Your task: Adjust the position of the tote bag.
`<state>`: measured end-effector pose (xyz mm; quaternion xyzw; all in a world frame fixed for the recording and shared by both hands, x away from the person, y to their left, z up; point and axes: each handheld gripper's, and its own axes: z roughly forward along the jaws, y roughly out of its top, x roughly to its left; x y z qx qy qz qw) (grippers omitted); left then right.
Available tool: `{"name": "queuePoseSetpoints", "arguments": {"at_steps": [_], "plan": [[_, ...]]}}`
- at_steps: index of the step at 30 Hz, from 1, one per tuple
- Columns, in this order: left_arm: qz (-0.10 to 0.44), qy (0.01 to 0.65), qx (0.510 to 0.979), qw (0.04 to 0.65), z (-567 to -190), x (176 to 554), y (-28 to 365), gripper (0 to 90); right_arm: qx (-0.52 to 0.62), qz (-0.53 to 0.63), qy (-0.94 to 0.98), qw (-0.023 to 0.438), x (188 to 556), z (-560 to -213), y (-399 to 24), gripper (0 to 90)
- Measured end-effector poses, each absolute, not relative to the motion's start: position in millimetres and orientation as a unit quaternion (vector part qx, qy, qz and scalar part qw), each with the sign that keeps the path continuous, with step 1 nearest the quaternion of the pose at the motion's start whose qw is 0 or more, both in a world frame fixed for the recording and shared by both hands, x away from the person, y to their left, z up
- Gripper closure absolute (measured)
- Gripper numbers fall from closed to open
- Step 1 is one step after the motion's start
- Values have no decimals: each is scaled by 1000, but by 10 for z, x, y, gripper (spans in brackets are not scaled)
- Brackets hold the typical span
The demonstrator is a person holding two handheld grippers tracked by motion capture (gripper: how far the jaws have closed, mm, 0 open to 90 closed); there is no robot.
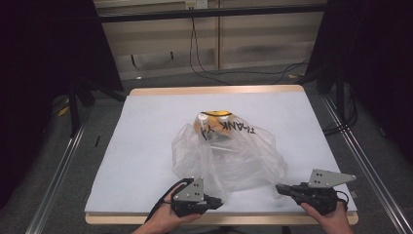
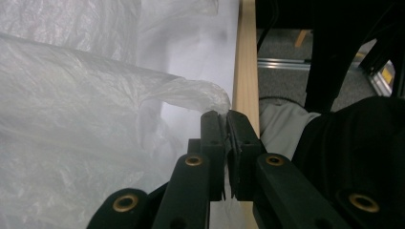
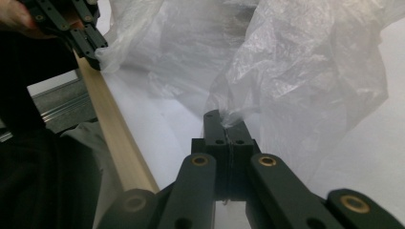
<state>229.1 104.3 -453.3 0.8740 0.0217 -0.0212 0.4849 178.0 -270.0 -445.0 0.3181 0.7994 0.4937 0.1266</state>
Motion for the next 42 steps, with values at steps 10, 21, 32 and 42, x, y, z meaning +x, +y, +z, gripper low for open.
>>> {"name": "queuePoseSetpoints", "arguments": {"at_steps": [10,21,32,42], "plan": [[0,35,863,503,-4388,2313,1104,870,318,521,782,126,1779,-4365,-2709,900],[1,39,835,549,-4124,2373,1208,872,304,557,761,135,1859,-4167,-2676,900],[17,37,820,571,-3910,2360,1302,874,285,570,758,141,1891,-4016,-2581,900],[38,38,805,591,-3621,2563,1331,876,271,577,753,161,2071,-3783,-2480,900]]}}
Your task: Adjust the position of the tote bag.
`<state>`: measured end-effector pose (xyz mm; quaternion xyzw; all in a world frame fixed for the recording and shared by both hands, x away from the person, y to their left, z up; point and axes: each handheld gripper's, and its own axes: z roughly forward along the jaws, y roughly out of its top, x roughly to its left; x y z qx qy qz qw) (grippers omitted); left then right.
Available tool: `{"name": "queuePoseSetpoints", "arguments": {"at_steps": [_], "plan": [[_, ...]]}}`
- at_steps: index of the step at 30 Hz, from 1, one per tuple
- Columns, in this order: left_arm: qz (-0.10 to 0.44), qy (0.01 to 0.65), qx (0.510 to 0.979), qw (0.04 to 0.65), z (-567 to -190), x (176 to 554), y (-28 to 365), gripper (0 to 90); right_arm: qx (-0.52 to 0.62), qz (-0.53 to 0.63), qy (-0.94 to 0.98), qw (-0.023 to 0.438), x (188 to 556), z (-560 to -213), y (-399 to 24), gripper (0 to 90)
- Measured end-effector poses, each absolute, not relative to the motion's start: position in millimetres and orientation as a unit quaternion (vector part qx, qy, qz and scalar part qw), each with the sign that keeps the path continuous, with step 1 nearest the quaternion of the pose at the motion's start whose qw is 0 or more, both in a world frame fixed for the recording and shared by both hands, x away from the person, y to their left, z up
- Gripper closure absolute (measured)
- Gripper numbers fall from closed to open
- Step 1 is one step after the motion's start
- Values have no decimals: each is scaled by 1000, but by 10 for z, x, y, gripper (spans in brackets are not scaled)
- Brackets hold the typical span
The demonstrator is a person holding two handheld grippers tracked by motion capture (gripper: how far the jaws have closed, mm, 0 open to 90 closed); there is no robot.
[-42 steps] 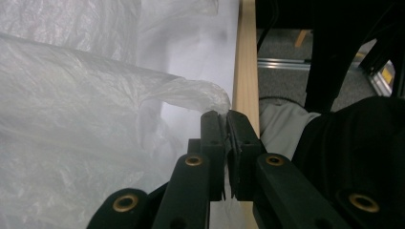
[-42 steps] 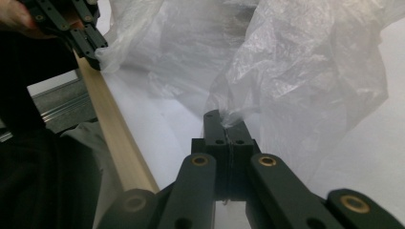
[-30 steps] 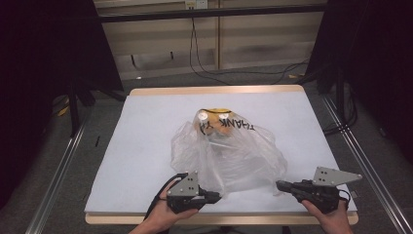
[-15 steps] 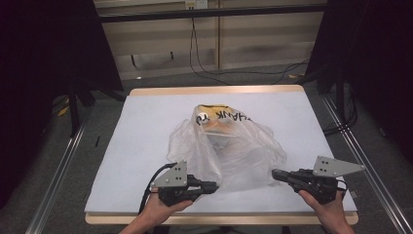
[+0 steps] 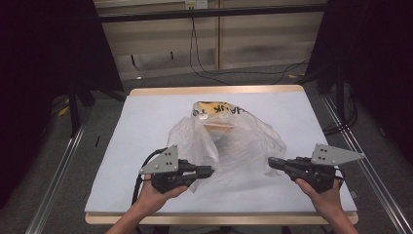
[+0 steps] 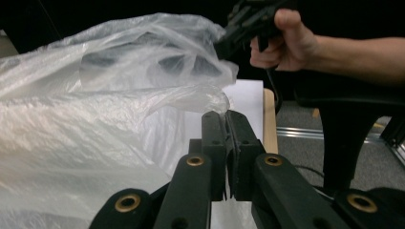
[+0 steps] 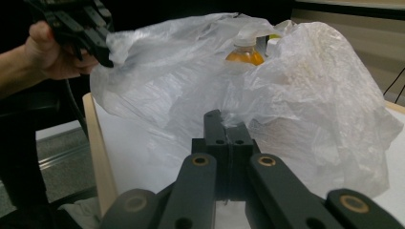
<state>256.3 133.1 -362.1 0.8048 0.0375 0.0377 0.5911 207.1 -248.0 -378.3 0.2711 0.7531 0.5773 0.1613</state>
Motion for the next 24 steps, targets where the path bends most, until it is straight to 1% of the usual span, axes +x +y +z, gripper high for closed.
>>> {"name": "queuePoseSetpoints", "arguments": {"at_steps": [2,7,11,19,21,24], "plan": [[42,39,803,593,-3557,2592,1357,876,266,575,756,164,2116,-3738,-2443,900],[73,55,787,610,-3374,2639,1532,877,247,588,751,170,2211,-3546,-2381,900],[81,57,783,614,-3258,2677,1605,877,240,594,746,180,2263,-3420,-2354,900],[102,55,771,626,-3066,2748,1666,877,229,619,727,190,2375,-3247,-2344,900],[110,60,766,630,-3009,2797,1659,878,230,622,723,193,2417,-3211,-2356,900],[108,74,757,640,-2939,2884,1641,878,231,626,718,195,2482,-3175,-2377,900]]}}
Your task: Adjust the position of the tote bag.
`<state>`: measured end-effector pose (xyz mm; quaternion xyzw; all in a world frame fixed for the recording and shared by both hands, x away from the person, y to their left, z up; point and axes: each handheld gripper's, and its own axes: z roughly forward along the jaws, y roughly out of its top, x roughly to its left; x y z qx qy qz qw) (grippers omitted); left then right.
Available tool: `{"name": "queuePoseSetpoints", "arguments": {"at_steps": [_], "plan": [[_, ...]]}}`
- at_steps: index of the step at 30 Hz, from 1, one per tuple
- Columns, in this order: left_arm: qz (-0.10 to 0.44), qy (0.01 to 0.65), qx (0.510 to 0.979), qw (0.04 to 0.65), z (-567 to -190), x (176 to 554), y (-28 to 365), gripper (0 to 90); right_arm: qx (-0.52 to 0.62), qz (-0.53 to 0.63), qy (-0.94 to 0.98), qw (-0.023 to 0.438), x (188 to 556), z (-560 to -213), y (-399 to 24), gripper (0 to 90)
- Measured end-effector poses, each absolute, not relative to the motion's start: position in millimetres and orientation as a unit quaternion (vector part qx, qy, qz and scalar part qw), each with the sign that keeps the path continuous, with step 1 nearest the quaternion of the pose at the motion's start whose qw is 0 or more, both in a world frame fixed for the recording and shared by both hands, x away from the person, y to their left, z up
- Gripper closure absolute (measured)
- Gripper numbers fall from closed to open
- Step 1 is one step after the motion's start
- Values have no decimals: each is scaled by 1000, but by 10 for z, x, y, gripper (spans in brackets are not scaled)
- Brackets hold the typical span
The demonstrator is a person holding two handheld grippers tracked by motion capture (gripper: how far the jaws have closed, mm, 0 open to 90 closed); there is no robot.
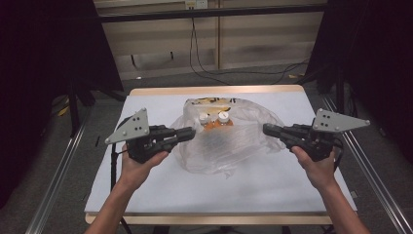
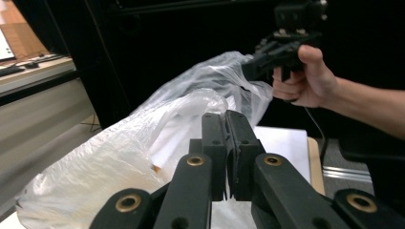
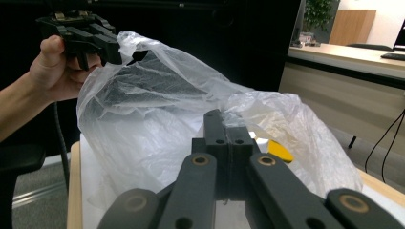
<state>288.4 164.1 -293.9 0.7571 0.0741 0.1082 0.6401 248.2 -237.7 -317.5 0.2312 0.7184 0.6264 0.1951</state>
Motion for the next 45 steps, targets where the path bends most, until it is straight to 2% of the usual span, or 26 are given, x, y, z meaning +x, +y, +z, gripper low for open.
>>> {"name": "queuePoseSetpoints", "arguments": {"at_steps": [8,17,32,45], "plan": [[115,80,737,661,-2889,3052,1670,879,234,642,701,203,2654,-3082,-2424,900],[136,117,724,666,-2810,3304,1954,880,247,663,671,224,2834,-3001,-2552,900],[158,176,726,646,-3062,3576,2280,883,291,650,657,247,2955,-3140,-2768,900],[160,214,734,624,-3257,3766,2359,884,331,632,654,252,3153,-3343,-2862,900]]}}
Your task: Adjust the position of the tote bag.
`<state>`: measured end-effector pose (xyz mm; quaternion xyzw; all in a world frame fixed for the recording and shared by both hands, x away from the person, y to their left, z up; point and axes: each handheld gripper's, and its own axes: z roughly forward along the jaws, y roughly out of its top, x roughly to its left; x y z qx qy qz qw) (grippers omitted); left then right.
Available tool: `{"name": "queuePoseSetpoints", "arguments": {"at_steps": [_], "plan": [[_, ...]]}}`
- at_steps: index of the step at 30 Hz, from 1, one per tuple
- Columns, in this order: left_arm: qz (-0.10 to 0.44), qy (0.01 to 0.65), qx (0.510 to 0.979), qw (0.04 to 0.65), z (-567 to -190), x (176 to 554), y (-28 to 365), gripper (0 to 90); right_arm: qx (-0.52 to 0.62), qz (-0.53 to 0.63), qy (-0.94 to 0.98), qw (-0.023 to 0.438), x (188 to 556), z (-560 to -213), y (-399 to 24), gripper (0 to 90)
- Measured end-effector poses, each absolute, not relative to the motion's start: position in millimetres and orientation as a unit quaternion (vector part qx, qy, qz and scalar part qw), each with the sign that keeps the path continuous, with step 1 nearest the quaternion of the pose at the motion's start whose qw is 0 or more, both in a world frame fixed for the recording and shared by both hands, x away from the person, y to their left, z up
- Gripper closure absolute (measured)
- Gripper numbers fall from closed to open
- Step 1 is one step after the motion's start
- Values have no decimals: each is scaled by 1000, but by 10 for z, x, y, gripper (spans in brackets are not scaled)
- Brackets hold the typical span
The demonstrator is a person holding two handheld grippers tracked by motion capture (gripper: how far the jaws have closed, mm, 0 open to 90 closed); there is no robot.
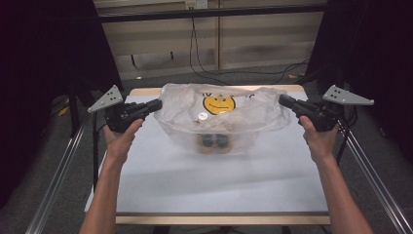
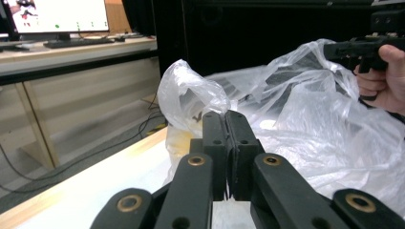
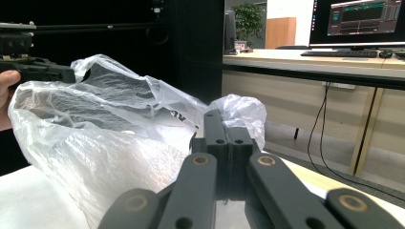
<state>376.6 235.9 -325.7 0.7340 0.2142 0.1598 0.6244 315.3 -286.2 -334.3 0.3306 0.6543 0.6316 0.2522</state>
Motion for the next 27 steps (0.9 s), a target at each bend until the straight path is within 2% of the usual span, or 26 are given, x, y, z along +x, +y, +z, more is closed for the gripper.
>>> {"name": "queuePoseSetpoints", "arguments": {"at_steps": [14,27], "plan": [[158,261,747,591,-3507,3865,2519,884,334,606,682,237,3255,-3463,-2736,900],[147,264,764,570,-3632,3819,2600,884,368,580,693,220,3273,-3644,-2826,900]]}}
